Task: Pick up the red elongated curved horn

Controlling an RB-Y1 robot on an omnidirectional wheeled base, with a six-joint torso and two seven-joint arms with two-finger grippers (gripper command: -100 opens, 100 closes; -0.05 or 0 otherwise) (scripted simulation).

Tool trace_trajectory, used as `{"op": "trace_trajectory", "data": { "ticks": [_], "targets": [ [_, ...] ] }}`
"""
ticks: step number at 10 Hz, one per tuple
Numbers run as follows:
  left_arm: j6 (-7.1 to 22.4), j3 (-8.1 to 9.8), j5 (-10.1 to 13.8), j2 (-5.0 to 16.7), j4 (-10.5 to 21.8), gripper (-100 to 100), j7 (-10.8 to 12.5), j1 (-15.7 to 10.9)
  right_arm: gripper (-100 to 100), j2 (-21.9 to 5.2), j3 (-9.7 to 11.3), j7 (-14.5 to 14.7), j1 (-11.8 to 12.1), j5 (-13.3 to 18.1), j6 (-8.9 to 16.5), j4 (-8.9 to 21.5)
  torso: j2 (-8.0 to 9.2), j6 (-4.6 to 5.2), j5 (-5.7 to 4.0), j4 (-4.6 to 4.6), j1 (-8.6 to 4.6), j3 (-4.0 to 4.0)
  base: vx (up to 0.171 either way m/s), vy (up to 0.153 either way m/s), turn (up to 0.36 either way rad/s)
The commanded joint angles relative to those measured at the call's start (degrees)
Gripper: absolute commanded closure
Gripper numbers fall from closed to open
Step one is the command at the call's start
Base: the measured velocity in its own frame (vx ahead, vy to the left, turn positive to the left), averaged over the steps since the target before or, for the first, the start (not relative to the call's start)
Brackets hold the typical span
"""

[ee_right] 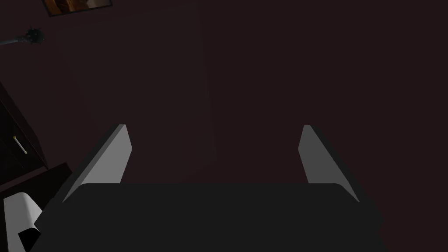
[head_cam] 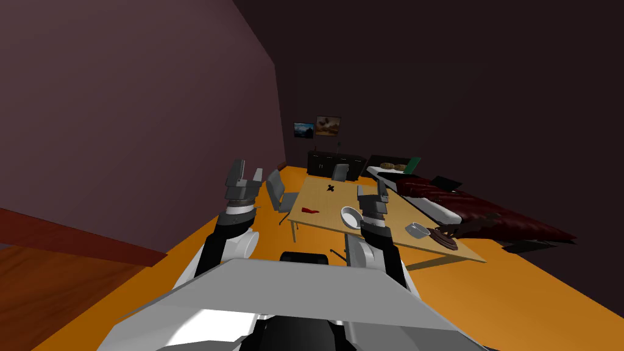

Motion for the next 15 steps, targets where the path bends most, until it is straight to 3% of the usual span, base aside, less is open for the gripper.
{"op": "trace_trajectory", "data": {
  "ticks": [1,6,13,14,15],
  "targets": [
    [0.0,0.00,0.0,0.0,0.0,0,0.0,0.0,-100,-1.7,-0.2,0.5,0.0,0.6,0.3,0.7,0.00,0.00,0.00,0.00,0.00,0.00,-0.005,0.015,0.055],
    [0.0,-0.01,0.0,0.0,0.0,0,0.0,0.0,-100,-8.2,-2.3,4.8,0.4,5.6,2.5,5.9,0.04,-0.02,0.05,0.01,0.21,0.02,-0.014,0.055,0.130],
    [0.0,-0.01,0.0,0.0,0.0,0,0.0,0.0,-100,-16.7,-7.9,15.0,1.4,17.3,7.4,17.8,0.01,-0.01,0.08,0.01,0.35,0.01,-0.011,0.097,0.231],
    [0.0,-0.01,0.0,0.0,0.0,0,0.0,0.0,-100,-16.7,-7.9,15.0,1.4,17.3,7.4,17.9,0.04,-0.01,0.09,0.01,0.39,0.02,-0.007,0.064,0.064],
    [0.0,0.00,0.0,0.0,0.0,0,0.0,0.0,-100,-17.8,-8.7,16.6,1.5,19.2,8.2,19.8,0.07,0.03,0.07,0.02,0.25,0.04,-0.005,0.057,0.121]
  ]
}}
